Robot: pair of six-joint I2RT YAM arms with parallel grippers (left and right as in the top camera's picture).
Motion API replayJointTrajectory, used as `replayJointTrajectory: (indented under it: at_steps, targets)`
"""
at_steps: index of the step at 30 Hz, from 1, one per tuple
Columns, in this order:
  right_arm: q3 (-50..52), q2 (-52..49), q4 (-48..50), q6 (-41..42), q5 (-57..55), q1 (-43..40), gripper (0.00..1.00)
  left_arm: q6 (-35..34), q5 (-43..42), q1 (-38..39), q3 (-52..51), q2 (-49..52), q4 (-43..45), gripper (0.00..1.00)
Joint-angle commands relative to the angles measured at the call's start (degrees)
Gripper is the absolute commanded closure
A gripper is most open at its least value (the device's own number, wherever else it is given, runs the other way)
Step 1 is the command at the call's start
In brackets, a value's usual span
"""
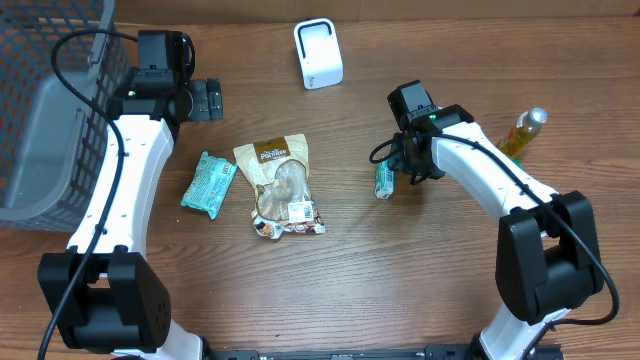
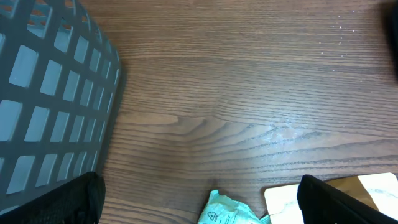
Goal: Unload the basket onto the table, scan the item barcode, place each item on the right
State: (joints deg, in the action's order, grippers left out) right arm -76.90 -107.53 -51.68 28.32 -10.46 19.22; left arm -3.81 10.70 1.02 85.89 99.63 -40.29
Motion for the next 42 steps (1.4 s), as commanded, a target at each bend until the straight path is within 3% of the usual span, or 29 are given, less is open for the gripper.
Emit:
replayJointTrajectory:
  at_steps: [1,42]
  targets:
    - [0.15,0.13,0.13,0.15,0.50,0.09,0.49,1.27,0.17,0.17,1.16,-1.03,0.20,0.01]
    - [0.15,0.13,0.37,0.11,0.22,0.09,0.39,1.27,0.17,0.17,1.16,-1.03,0.20,0.01]
